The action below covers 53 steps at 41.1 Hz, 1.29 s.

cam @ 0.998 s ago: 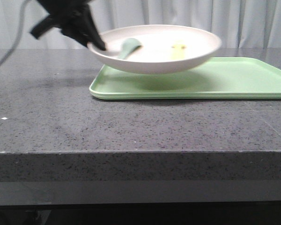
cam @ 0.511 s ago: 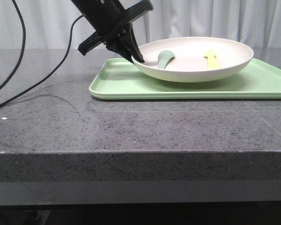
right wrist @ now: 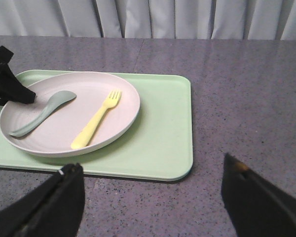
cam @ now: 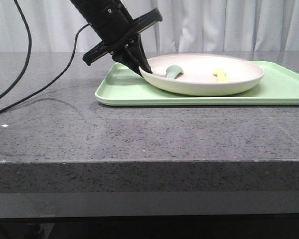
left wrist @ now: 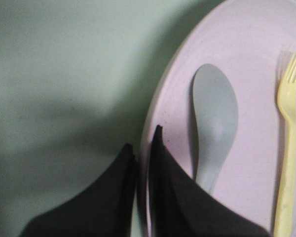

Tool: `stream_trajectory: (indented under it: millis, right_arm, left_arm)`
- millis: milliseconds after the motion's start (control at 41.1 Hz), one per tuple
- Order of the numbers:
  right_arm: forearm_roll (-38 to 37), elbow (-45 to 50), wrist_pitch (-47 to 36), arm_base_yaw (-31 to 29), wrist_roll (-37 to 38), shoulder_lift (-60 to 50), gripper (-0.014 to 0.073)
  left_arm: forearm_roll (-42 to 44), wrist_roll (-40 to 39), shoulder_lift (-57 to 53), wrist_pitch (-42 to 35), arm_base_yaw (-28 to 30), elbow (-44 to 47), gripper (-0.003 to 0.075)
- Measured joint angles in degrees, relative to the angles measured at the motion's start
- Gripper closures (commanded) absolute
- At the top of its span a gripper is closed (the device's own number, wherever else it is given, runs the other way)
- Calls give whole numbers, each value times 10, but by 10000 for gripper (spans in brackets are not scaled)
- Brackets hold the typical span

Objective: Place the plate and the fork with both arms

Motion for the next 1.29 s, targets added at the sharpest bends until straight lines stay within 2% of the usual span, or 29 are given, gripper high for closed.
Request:
stream_trajectory:
  millis: [73, 146, 365, 487, 706, 949, 1120, 1290]
  right_arm:
    - [0, 0, 0, 0, 0, 0, 0]
    - [0, 0, 0, 0, 0, 0, 0]
    - [0, 0, 0, 0, 0, 0, 0]
    - [0, 0, 0, 0, 0, 0, 0]
    - [0, 0, 0, 0, 0, 0, 0]
    - [0, 0, 0, 0, 0, 0, 0]
    - [0, 0, 0, 0, 0, 0, 0]
    - [0, 0, 0, 0, 0, 0, 0]
  left_arm:
    - [-1, 0, 0, 0, 0, 0, 419]
    - [-1, 1, 0, 2, 0, -1, 374]
    - [-2, 23, 0, 70, 5, -47, 373]
    - [-2, 35, 0, 107, 14, -92, 435]
    - [5, 41, 0, 120, 17, -140, 739]
    - [45, 55, -16, 122, 17, -138, 739]
    - [170, 57, -69, 125, 17, -109, 739]
    - [256, 52, -143, 126, 19, -48, 739]
